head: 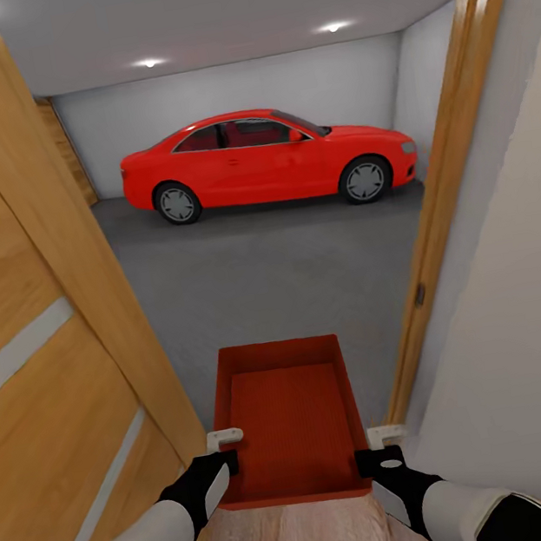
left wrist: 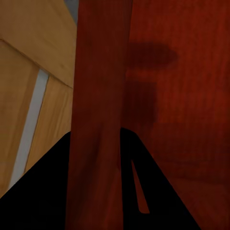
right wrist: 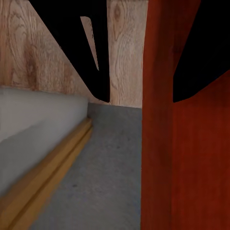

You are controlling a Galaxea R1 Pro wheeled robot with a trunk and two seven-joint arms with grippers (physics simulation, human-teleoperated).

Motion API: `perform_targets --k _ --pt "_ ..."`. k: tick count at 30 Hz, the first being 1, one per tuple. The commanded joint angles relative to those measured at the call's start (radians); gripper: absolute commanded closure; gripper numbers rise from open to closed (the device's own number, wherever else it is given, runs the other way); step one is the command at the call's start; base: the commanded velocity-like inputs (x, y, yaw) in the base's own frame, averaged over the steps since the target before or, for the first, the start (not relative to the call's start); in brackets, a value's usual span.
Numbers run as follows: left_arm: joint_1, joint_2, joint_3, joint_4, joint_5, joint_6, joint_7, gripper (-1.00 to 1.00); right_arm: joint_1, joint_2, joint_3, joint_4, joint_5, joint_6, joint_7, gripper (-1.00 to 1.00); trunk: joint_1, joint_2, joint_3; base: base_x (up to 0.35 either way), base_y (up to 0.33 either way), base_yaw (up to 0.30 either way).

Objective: Move the two storage containers from the living room to the garage. In the garage, place one container on the floor and stack the other container on top of it (either order is fine).

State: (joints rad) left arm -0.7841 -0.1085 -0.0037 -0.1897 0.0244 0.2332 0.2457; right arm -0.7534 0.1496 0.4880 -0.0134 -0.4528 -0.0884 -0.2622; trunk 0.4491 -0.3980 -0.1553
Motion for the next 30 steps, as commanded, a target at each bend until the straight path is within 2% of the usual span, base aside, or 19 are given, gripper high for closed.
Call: perform_targets --k 1,9,30 --pt "0.0 0.0 -0.009 0.001 0.015 0.005 0.004 1.0 -0.001 0.001 -0.001 -0.014 0.002 -0.002 -0.003 1.0 0.001 -0.002 -0.002 0.244 0.217 0.0" --pt "0.0 -0.002 -0.009 0.001 0.015 0.005 0.004 1.0 -0.001 0.001 0.0 -0.014 0.002 -0.002 -0.006 1.0 0.001 -0.002 -0.002 0.209 0.166 -0.032" --pt "0.0 -0.002 -0.009 0.001 0.015 0.005 0.004 1.0 -0.001 0.001 0.0 -0.014 0.002 -0.002 -0.004 1.0 0.001 -0.002 -0.002 0.007 0.003 -0.199"
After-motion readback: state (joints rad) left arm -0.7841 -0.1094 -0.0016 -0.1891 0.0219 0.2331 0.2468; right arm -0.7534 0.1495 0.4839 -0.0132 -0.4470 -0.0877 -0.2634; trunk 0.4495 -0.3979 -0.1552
